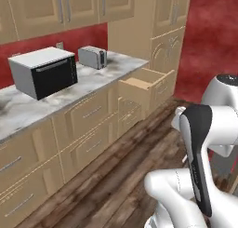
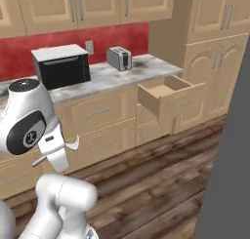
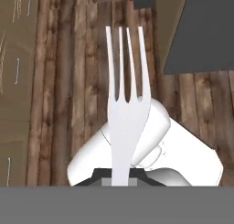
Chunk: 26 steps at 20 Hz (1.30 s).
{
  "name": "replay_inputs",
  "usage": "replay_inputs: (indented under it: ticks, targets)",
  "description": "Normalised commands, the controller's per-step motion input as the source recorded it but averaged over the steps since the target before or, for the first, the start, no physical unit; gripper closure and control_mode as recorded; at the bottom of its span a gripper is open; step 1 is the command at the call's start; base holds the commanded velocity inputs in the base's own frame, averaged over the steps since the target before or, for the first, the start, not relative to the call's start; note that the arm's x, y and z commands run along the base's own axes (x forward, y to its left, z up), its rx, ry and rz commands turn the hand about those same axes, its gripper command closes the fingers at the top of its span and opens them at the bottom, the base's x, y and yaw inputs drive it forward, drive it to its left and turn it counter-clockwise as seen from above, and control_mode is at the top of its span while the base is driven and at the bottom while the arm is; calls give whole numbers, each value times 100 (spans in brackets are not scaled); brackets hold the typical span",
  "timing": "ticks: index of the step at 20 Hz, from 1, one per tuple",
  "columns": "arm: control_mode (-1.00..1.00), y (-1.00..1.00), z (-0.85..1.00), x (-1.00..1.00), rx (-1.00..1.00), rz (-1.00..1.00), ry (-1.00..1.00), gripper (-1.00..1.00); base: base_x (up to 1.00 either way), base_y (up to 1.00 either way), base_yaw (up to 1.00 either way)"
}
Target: Pick up the metallic utensils from the counter and place them in the open drawer. Make sure not to pick up any wooden utensils.
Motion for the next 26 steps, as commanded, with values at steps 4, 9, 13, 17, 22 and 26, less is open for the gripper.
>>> replay_inputs:
  ticks: [4,9,13,17,22,26]
  targets:
    - [100,0,0,0,0,0,0,100,98,32,-61]
    - [100,0,0,0,0,0,0,100,77,64,-54]
    - [100,0,0,0,0,0,0,100,89,55,-41]
    - [100,0,0,0,0,0,0,100,90,0,-9]
    - [100,0,0,0,0,0,0,100,77,0,0]
    - [100,0,0,0,0,0,0,100,64,0,0]
